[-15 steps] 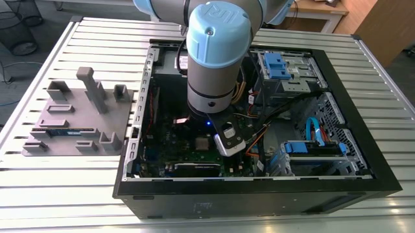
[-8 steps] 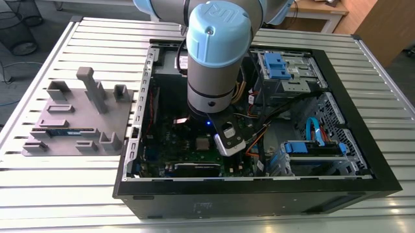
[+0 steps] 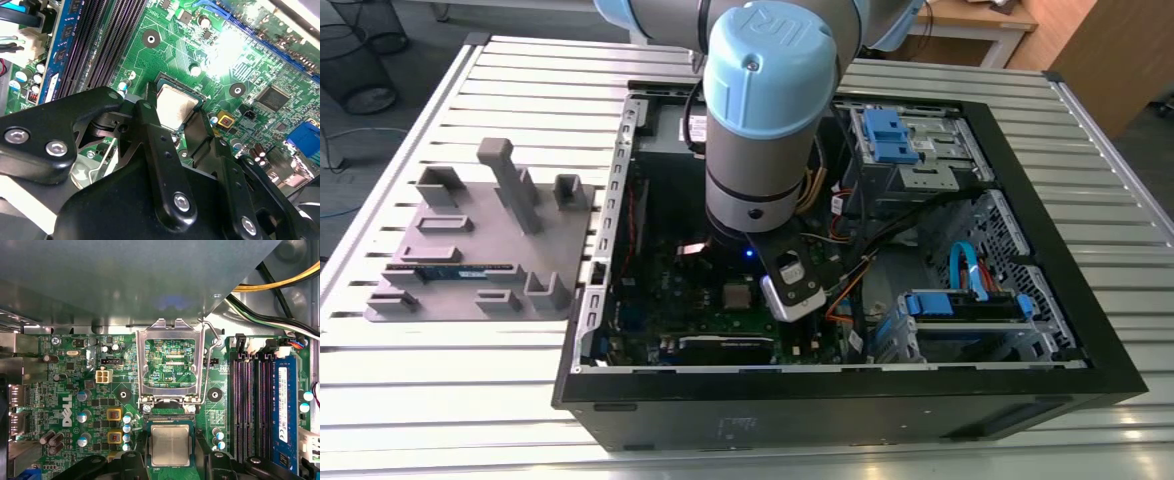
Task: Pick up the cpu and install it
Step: 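Place the cpu into insertion slot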
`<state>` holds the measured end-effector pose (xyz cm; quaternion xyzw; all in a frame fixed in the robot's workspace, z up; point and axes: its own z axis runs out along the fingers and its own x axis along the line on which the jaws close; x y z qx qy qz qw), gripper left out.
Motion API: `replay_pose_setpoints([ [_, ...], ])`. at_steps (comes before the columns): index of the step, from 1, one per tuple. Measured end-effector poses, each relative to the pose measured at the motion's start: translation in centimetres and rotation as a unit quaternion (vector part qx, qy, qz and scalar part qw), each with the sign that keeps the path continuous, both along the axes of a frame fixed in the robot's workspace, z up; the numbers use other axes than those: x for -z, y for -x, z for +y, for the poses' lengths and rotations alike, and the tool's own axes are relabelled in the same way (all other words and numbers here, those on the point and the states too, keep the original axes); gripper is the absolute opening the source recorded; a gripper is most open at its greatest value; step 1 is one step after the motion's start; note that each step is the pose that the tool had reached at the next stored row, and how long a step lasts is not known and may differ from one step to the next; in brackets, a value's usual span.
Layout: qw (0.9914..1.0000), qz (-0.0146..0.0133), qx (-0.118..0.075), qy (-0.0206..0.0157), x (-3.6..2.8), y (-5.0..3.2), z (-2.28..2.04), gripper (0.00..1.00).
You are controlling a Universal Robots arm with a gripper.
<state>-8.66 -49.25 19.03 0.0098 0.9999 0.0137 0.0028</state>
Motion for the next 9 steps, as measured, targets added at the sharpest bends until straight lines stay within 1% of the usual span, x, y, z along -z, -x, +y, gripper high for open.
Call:
replay_pose_setpoints([
  [9,1.0,0.0,0.0,0.0,-0.05,0.0,0.0,0.45],
])
